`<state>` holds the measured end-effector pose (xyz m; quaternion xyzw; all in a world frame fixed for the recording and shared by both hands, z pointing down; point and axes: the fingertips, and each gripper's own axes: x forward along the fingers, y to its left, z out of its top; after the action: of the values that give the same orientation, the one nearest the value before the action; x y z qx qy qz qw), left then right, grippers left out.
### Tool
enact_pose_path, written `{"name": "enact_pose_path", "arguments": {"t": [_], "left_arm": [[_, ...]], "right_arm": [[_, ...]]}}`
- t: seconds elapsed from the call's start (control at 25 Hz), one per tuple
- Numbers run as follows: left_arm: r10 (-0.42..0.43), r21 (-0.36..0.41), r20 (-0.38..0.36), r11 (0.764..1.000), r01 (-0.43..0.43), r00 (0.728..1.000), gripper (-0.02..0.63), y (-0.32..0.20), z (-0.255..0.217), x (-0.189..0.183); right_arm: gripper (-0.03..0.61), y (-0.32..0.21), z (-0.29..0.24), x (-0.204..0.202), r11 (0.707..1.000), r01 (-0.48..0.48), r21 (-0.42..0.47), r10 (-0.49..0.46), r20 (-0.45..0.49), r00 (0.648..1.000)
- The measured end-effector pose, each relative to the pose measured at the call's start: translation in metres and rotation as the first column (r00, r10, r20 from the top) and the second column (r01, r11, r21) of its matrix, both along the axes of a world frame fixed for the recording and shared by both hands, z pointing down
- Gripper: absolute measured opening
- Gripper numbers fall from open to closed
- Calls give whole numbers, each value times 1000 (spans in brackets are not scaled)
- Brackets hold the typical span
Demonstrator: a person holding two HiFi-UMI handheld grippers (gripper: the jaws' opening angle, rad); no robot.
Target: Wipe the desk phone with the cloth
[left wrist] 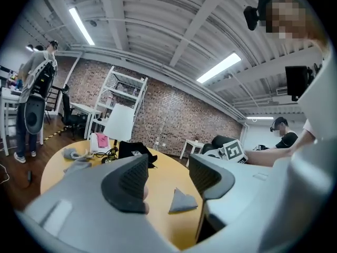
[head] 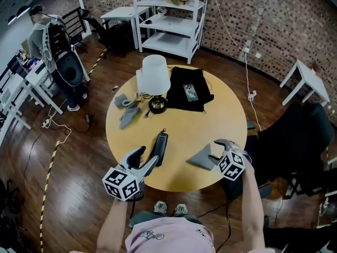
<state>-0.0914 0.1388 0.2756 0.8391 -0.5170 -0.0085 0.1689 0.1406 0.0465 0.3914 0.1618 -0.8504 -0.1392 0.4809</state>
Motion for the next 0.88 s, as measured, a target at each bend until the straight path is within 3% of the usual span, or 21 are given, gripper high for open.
{"name": "enact_pose_path", "arguments": {"t": [0.04,0.08,0.12,0.16,0.2,0.24,0.28,0.36,0.4,0.44,0.52,0.56,0.72,0.88], "left_arm": [[-8,5,-14,1000,8,1000,252,3,0,0],[-21,10,-37,1000,22,999,252,7,0,-1],[-39,13,-65,999,40,997,252,12,2,-3],[-60,16,-91,998,61,994,252,18,4,-4],[-77,18,-111,997,79,991,252,23,8,-4],[-86,21,-119,996,89,989,252,27,11,-3],[-85,24,-113,996,88,990,252,30,14,-2],[-77,45,-65,996,80,995,252,31,12,0],[-80,69,-39,994,83,996,252,30,5,-1],[-90,100,-22,991,92,996,252,29,-5,-4],[-121,161,-16,979,122,993,252,29,-27,-8],[-138,184,-19,973,139,990,252,30,-35,-8],[-151,200,-40,967,155,988,250,41,-33,4],[-183,154,-66,969,191,981,252,54,-21,9]], "right_arm": [[273,-2,-14,-5,998,-46,32,43,105,994],[272,-1,-32,-11,989,-147,18,134,303,943],[272,5,-51,-12,963,-268,-41,247,536,807],[270,17,-66,-10,920,-372,-123,339,724,600],[267,35,-72,-5,873,-447,-197,391,830,398],[261,55,-70,-3,834,-495,-244,414,869,270],[259,74,-62,-6,814,-520,-257,427,872,238],[259,96,-56,-18,828,-516,-219,421,851,314],[259,98,-66,-19,838,-508,-197,401,854,331],[259,95,-83,-14,840,-511,-184,380,871,312],[259,88,-119,1,828,-535,-167,335,913,233],[259,87,-131,7,823,-549,-147,309,926,216],[259,101,-142,13,803,-593,-54,262,926,270],[259,106,-136,3,819,-571,-60,271,917,292]]}}
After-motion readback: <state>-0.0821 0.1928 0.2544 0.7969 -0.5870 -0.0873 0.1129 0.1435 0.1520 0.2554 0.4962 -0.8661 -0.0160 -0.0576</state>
